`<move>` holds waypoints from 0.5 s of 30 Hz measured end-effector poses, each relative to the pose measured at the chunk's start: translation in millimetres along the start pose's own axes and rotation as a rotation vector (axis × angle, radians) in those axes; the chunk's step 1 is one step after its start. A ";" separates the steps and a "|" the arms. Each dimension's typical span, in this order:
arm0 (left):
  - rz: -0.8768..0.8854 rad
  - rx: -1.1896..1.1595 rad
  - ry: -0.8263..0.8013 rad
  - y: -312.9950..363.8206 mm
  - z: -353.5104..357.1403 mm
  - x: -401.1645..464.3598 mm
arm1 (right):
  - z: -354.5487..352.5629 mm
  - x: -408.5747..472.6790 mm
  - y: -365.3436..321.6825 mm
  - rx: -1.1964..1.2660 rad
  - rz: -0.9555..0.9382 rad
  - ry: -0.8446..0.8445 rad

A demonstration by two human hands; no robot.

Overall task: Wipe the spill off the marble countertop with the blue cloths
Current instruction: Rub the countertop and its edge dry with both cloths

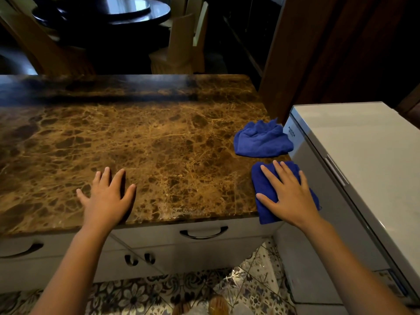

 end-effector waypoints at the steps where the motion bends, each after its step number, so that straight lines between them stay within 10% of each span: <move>1: 0.021 0.023 0.024 2.9 -3.3 -1.2 | 0.9 0.7 -1.0 0.018 0.001 -0.003; 15: 0.913 0.036 0.057 283.1 3.8 44.9 | 4.0 -1.2 0.0 0.016 0.002 0.030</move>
Point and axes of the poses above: each hand's wrist, its own x-axis towards the middle knuckle, its own z-axis out of the palm, y = z × x, the point moved 3 cm from there along x, towards the middle knuckle, and after that the axes turned 7 degrees about -y, right-handed, at the moved point
